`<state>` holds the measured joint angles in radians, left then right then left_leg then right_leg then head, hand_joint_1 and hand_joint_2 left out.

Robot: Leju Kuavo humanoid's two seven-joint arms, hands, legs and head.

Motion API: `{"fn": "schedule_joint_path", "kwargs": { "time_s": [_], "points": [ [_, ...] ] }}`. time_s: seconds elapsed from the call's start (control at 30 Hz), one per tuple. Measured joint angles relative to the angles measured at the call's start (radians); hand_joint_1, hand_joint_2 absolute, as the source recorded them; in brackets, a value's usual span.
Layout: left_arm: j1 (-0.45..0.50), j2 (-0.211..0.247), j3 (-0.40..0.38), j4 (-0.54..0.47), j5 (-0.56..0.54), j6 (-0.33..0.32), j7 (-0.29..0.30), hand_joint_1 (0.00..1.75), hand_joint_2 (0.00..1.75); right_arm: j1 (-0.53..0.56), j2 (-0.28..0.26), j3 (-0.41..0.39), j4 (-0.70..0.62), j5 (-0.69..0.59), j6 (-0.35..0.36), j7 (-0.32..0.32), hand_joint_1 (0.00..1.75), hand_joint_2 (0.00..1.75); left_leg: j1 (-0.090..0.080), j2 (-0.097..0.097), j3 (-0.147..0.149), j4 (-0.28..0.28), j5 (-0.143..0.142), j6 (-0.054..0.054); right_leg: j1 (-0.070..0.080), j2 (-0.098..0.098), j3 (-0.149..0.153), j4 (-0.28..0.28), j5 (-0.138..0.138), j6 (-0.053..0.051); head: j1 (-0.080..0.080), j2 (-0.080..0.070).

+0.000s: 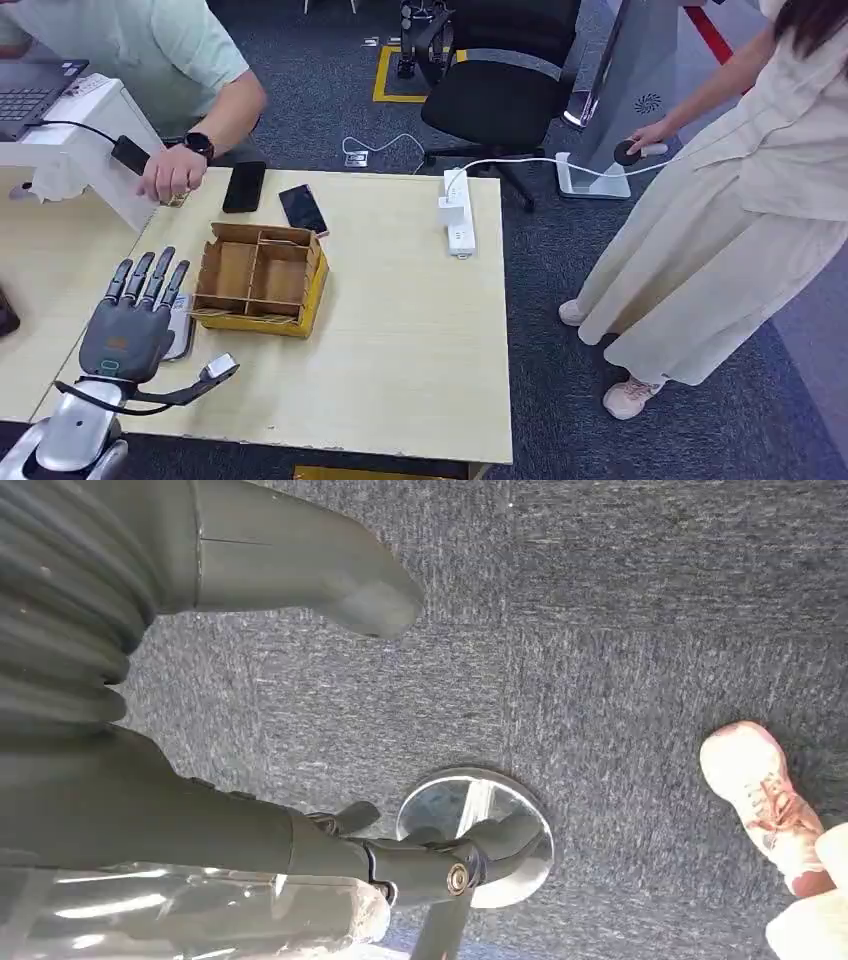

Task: Pass the card to the sensor for recognition and then transmit it.

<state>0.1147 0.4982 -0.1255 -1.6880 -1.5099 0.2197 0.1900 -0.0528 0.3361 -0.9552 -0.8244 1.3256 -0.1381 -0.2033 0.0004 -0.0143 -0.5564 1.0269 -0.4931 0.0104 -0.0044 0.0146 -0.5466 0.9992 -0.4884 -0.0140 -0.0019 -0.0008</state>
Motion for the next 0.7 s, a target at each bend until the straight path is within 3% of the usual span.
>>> {"fn": "schedule_joint_path", "kwargs": {
  "time_s": [0.23, 0.5, 0.7],
  "points": [
    [0.017, 0.000, 0.001, -0.022, 0.000, -0.001, -0.011, 0.00, 1.75, 0.000, 0.000, -0.007, 0.000, 0.002, 0.000, 0.000, 0.00, 1.75, 0.000, 0.000, 0.000, 0.000, 0.000, 0.000, 0.000, 0.000, 0.000, 0.000, 0.000, 0.000, 0.000, 0.000],
    [0.035, -0.019, 0.000, -0.029, 0.000, -0.043, -0.130, 0.00, 1.75, -0.002, 0.000, -0.011, 0.007, 0.000, -0.001, -0.002, 0.00, 1.75, 0.000, 0.000, 0.000, 0.000, 0.000, 0.000, 0.000, -0.001, 0.000, 0.000, 0.000, 0.000, 0.000, 0.000],
    [0.025, -0.017, -0.019, -0.024, 0.000, -0.042, -0.088, 0.00, 1.75, -0.010, 0.000, -0.012, 0.019, -0.007, -0.003, -0.003, 0.00, 1.75, 0.000, 0.000, 0.000, 0.000, 0.000, 0.000, 0.000, -0.001, 0.000, 0.000, 0.000, 0.000, 0.000, 0.000]
  ]
}}
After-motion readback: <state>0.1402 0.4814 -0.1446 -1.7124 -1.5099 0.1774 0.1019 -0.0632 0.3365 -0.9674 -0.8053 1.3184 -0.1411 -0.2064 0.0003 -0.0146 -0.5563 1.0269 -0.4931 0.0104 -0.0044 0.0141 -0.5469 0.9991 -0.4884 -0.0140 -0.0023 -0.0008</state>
